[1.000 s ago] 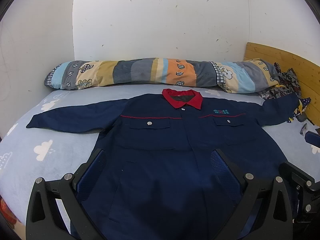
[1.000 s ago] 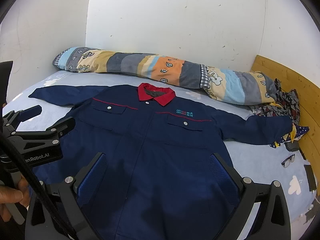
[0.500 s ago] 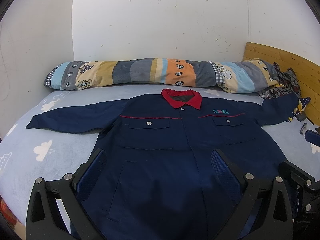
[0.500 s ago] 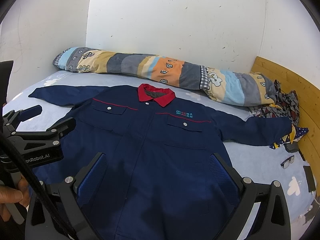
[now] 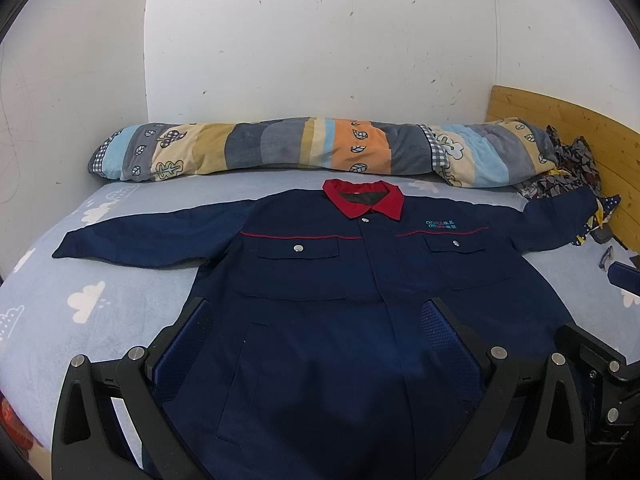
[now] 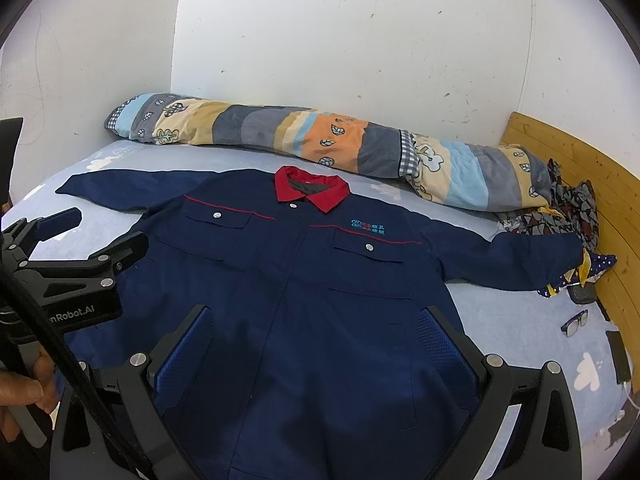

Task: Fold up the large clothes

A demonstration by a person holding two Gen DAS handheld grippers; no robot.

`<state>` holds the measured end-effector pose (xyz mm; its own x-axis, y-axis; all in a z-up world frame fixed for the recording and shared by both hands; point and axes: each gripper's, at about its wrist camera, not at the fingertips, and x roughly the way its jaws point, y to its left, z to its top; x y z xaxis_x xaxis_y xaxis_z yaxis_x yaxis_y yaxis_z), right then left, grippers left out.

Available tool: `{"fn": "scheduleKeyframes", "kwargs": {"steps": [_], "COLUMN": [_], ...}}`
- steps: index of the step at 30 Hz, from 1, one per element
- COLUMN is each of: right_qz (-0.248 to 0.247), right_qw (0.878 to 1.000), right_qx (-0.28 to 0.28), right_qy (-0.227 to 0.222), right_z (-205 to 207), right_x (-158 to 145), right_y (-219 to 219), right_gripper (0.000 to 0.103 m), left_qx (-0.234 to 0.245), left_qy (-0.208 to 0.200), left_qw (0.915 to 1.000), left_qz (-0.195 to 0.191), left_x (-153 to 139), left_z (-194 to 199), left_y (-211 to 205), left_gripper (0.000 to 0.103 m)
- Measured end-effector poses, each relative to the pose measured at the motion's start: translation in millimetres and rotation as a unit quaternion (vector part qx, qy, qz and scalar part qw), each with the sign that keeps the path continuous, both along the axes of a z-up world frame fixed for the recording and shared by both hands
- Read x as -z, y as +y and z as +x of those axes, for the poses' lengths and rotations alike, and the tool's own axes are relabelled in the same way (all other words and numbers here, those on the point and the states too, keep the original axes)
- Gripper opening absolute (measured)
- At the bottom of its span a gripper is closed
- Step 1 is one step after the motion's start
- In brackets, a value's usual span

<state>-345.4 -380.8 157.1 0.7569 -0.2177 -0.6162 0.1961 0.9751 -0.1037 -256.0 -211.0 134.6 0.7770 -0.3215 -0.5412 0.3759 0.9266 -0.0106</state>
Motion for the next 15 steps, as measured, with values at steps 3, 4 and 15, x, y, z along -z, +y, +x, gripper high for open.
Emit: {"fn": "scheduleKeyframes", "kwargs": {"steps": [3, 4, 15], "right_qz": [-0.001, 0.000, -0.002], "right_qw": [1.000, 1.000, 1.000], "right_qx": [0.001, 0.000, 0.002], "right_qy": [0.000, 0.001, 0.005], "right_z": [-0.1, -0.1, -3.5], "right_x": [0.0, 0.0, -0.8], "right_y": [0.0, -0.1, -3.2], "right_gripper": [0.103, 0.103, 0.103], "left_qx": [0.001, 0.000, 0.001], "left_qy": [0.000, 0.000, -0.001], "left_qw": [1.0000, 1.0000, 1.0000], "left_qz": [-0.001, 0.000, -0.001], "left_x": [-0.5, -0.4, 0.1], "left_z": [-0.1, -0.2, -0.3], "left_y": [0.2, 0.0, -0.3], "left_gripper": [0.103, 0.103, 0.103]}}
